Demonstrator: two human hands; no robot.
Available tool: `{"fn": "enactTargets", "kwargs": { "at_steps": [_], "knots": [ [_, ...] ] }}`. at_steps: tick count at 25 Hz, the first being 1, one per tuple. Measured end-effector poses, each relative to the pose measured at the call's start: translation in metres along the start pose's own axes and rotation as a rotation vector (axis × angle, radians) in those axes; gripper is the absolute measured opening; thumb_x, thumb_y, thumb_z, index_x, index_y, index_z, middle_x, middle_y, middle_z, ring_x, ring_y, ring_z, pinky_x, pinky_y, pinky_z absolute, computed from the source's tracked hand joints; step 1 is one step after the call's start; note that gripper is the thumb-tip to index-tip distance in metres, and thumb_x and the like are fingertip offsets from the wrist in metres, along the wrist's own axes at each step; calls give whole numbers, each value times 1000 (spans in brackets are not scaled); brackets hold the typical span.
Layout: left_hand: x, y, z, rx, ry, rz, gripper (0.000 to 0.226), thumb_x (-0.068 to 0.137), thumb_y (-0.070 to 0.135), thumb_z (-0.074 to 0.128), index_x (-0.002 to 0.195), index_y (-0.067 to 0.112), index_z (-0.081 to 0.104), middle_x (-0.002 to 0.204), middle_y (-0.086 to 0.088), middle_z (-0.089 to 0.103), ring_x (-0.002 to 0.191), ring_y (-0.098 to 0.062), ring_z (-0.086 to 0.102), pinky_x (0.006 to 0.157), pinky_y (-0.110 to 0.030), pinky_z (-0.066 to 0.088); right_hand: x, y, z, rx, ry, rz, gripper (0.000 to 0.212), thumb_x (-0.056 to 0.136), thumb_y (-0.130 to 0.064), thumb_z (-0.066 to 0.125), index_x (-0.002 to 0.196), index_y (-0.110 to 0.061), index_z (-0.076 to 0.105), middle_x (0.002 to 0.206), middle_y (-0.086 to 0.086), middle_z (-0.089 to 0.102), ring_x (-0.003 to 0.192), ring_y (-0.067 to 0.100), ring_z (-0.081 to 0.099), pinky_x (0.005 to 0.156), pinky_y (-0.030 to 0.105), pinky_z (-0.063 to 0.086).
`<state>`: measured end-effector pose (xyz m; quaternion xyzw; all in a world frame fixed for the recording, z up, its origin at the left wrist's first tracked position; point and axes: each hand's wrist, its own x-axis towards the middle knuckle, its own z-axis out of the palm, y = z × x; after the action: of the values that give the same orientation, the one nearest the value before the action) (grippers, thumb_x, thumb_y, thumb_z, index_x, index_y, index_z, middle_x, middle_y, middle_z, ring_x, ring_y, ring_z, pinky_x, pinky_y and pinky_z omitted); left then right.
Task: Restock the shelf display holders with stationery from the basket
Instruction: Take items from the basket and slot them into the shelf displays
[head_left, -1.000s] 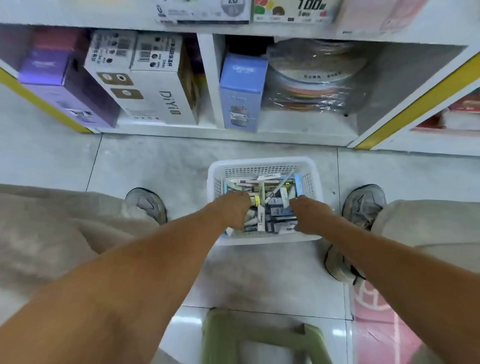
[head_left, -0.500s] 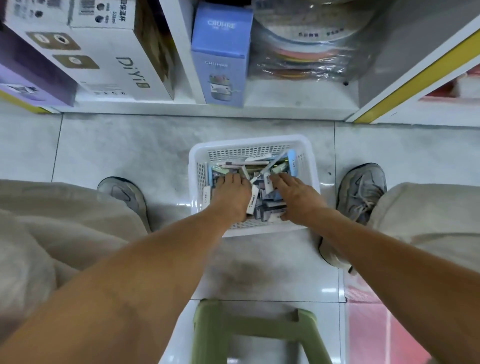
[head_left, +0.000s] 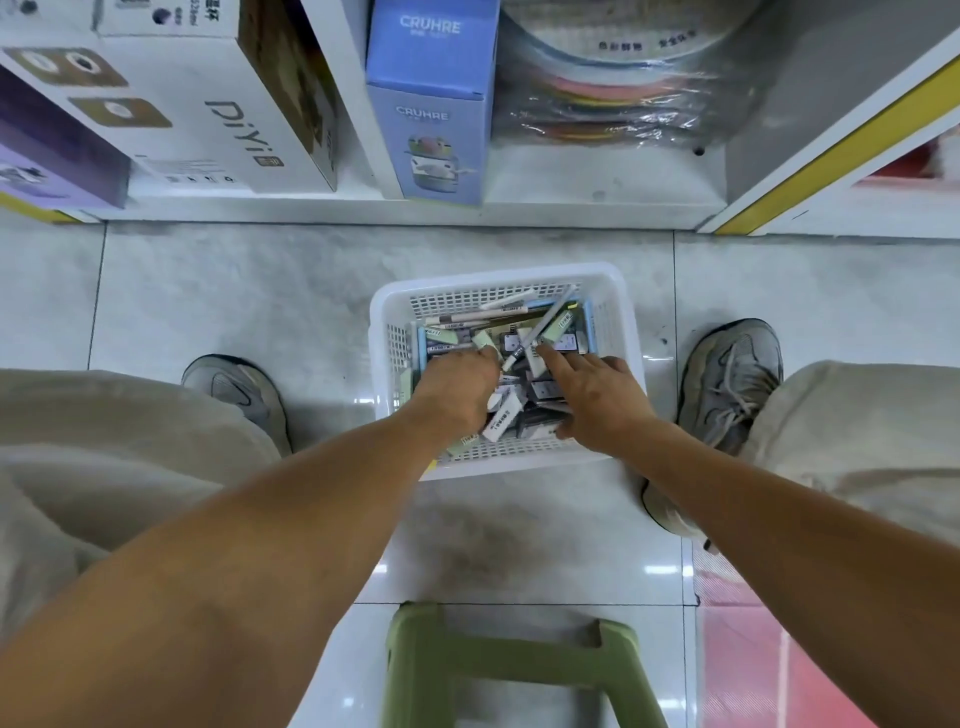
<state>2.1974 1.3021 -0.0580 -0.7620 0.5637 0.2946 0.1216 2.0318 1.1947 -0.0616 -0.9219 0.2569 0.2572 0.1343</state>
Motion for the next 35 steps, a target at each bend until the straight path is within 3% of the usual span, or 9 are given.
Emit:
{"fn": "enactTargets", "kwargs": {
  "at_steps": [2,4,11,17,21,25,28,31,35],
  "knots": [
    [4,-5,-9,-1,16,31,54,75,-1,68,125,5,47,77,-3,52,78,-28,60,60,-35,46,-1,1,-3,42,-10,-1,116,75,-40,84,158,-22,4,148,4,47,137,27,44,113,42,33],
    [10,-10,-18,-19,-12,46,56,73,-3,67,125,6,48,70,1,43,69,-24,53,57,-32,42,-2,2,-8,80,-34,-2,113,77,-37,83,157,-23,6,147,6,47,136,28,45,112,43,37],
    [14,-19,-36,-130,-139,25,31,75,23,74,95,12,54,78,-2,57,74,-23,59,53,-27,40,3,5,-36,196,-32,20,81,84,-14,75,147,-22,26,134,10,54,117,34,59,89,45,55],
    [13,-21,-42,-505,-158,62,51,81,19,74,126,12,51,110,-5,61,89,-18,57,60,-22,42,5,4,-43,253,-76,86,63,86,-8,70,139,-14,36,126,11,59,112,30,59,83,37,51],
    [11,-16,-40,-644,-136,63,62,84,19,73,139,15,44,116,-6,63,90,-20,65,73,-33,56,8,5,-46,338,-13,152,54,87,-4,64,135,-12,41,116,9,60,108,31,60,77,35,49],
    [14,1,-39,-809,-116,68,62,86,15,73,139,14,42,113,-7,65,80,-16,66,61,-28,54,12,11,-56,550,182,240,23,86,0,55,101,-15,45,83,2,55,81,31,58,61,32,42],
    [15,12,-37,-888,-97,68,56,85,15,73,134,13,46,114,-7,65,82,-14,63,63,-24,48,13,10,-61,659,245,279,30,83,1,53,108,-15,51,84,-1,60,82,26,59,60,28,43],
    [12,8,-41,-1006,-114,51,50,84,13,73,128,16,52,104,-6,69,80,-18,68,65,-31,57,12,4,-64,820,280,299,53,81,3,57,126,-22,49,96,0,65,88,21,63,62,20,45],
    [-2,-7,-59,-1234,-156,-10,40,82,1,71,119,9,60,98,-16,71,86,-31,72,78,-45,61,7,-12,-83,1173,219,313,58,76,13,62,125,-17,52,96,11,71,85,23,69,76,42,59]
  ]
}}
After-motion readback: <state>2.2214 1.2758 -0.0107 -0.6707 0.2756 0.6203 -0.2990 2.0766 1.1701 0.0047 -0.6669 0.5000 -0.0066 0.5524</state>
